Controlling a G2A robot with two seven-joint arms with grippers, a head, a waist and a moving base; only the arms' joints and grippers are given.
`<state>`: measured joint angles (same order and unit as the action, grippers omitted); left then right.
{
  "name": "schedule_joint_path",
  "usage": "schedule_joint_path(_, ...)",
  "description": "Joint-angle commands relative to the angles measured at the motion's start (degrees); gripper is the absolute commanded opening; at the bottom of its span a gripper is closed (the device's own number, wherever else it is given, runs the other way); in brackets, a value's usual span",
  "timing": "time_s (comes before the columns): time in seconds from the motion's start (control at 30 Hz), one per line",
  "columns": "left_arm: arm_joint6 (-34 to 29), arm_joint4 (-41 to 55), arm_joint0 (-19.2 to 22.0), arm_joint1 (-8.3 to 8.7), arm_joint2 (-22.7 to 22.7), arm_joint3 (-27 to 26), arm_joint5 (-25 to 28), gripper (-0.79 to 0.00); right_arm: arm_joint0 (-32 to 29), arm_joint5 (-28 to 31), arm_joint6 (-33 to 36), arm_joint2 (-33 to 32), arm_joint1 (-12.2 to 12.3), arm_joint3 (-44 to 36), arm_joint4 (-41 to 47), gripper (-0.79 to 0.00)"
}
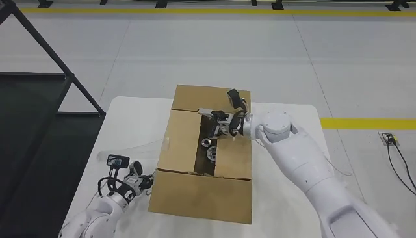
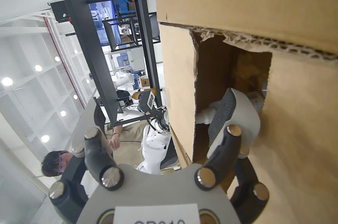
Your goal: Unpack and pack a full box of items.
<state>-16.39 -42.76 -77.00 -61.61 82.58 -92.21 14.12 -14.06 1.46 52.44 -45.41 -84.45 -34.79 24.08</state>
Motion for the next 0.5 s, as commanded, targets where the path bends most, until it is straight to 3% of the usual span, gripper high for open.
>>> schedule_joint_path(0.0,0.0,-0.1,-0.1,-0.02,-0.1,-0.1,0.2,0.000,0.0,-0.3,0.2,0.1,-0.1,-0.3,-0.6,0.000)
schedule_joint_path(0.47,0.4,-1.3,-1.1,-0.18,-0.3,-1.2,0.9,0.000,0.9,1.6,2.2,1.7,-2.5,2.4,-1.7,0.000)
